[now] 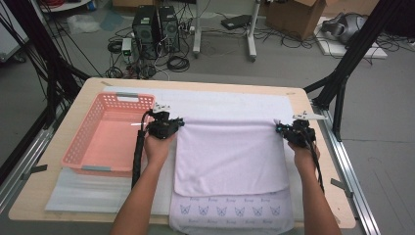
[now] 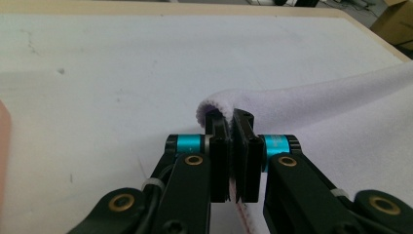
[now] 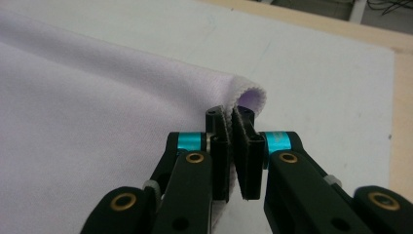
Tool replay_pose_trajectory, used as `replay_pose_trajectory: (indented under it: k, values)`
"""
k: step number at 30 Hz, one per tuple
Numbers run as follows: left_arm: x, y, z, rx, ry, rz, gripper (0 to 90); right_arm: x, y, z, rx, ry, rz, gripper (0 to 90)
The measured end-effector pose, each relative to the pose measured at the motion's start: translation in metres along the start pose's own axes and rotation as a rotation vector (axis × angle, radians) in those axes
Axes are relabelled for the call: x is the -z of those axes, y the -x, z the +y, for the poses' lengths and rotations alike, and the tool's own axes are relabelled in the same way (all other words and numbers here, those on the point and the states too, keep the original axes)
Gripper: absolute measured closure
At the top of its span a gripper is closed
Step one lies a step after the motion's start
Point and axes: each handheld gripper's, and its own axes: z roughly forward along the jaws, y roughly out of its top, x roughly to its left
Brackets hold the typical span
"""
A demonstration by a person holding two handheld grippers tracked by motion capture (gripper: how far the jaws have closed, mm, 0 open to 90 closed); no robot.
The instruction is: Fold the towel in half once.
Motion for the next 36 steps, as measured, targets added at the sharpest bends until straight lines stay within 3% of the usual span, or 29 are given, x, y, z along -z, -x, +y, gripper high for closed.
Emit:
replay_pose_trajectory:
  k: [6,9,10,16,18,20,23,26,29,31,36]
  values:
    - [-0.01,-0.007,0.018,-0.036,0.004,0.012,85.8,-0.015,0.007,0.02,0.008,0.026,-0.023,86.3]
    - [-0.014,-0.011,0.025,-0.038,0.03,0.014,85.8,-0.023,0.01,0.025,-0.01,0.03,-0.031,86.3]
    - [-0.016,-0.013,0.027,-0.036,0.019,0.014,85.8,-0.025,0.011,0.027,-0.005,0.029,-0.037,86.3]
    - [-0.023,-0.019,0.026,-0.034,0.007,0.017,85.4,-0.035,0.01,0.035,-0.015,0.029,-0.048,85.9]
    - [-0.023,-0.018,0.024,-0.039,-0.014,0.01,81.4,-0.038,0.009,0.033,-0.043,0.015,-0.039,80.1]
    - [-0.022,-0.017,0.021,-0.028,-0.012,0.004,70.3,-0.039,0.009,0.031,-0.071,0.003,-0.038,70.5]
    - [-0.018,-0.013,0.016,-0.047,-0.004,-0.006,63.8,-0.034,0.007,0.029,-0.069,0.004,-0.028,69.1]
    - [-0.016,-0.009,0.014,-0.04,-0.037,-0.037,56.8,-0.026,0.005,0.028,-0.067,0.0,-0.013,67.8]
    - [-0.008,-0.003,0.008,-0.05,0.025,-0.043,57.6,-0.015,0.002,0.025,-0.054,-0.006,0.004,67.8]
    - [-0.006,0.0,0.003,-0.046,0.008,-0.054,57.5,-0.008,-0.001,0.023,-0.05,-0.01,0.018,67.7]
    - [0.005,0.007,-0.014,-0.052,0.029,-0.076,57.2,0.008,-0.006,0.012,-0.037,-0.018,0.042,66.7]
